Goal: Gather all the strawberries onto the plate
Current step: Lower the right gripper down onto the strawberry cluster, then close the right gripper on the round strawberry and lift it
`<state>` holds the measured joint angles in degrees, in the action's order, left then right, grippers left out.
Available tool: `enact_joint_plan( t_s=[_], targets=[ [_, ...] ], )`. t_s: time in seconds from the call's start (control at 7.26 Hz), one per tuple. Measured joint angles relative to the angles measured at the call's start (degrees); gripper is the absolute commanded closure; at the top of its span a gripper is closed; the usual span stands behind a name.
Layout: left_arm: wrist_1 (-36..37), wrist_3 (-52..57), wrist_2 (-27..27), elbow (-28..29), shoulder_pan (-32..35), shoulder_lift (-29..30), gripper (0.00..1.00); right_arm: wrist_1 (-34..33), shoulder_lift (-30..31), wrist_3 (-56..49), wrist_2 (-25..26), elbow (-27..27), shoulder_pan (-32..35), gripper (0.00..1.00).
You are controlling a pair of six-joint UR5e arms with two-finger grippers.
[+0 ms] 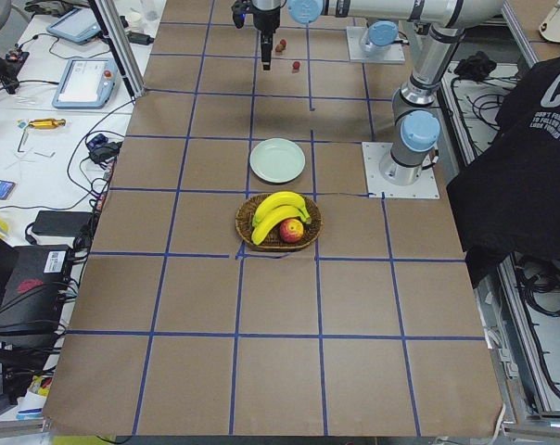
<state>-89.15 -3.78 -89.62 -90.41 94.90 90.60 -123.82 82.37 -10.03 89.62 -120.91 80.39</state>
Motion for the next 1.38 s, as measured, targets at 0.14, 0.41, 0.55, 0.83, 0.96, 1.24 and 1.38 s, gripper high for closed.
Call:
enact_joint_plan(
  t_s=[0.14, 0.41, 0.55, 0.83, 0.96, 1.24, 1.38],
  targets=[
    [0.04, 0.00, -0.02, -0.07, 0.19, 0.01, 0.00, -1.92, -0.30, -1.87, 0.21, -2.18, -0.64, 0.04],
    [0.10, 0.00, -0.03, -0.11, 0.26, 0.01, 0.00, -2.97, -0.43, -6.77, 1.19, -4.30, -2.19, 0.03],
    [0.11, 0.00, -0.03, -0.10, 0.28, 0.02, 0.00, -3.08, -0.55, -9.95, 1.41, -4.64, -2.52, 0.04],
    [0.18, 0.00, -0.03, -0.06, 0.28, 0.05, 0.00, -4.47, -2.34, -16.08, 1.14, -4.76, -2.67, 0.04],
    [0.29, -0.02, -0.03, -0.08, 0.28, 0.11, 0.00, -6.06, -3.62, -18.79, 1.03, -4.77, -2.69, 0.05],
    [0.37, -0.02, -0.03, -0.11, 0.28, 0.17, 0.00, -7.20, -4.75, -23.05, 0.79, -4.80, -2.69, 0.11],
    [0.37, -0.01, -0.03, -0.10, 0.28, 0.18, 0.00, -7.28, -4.87, -24.97, 0.68, -4.83, -2.69, 0.11]
  ],
)
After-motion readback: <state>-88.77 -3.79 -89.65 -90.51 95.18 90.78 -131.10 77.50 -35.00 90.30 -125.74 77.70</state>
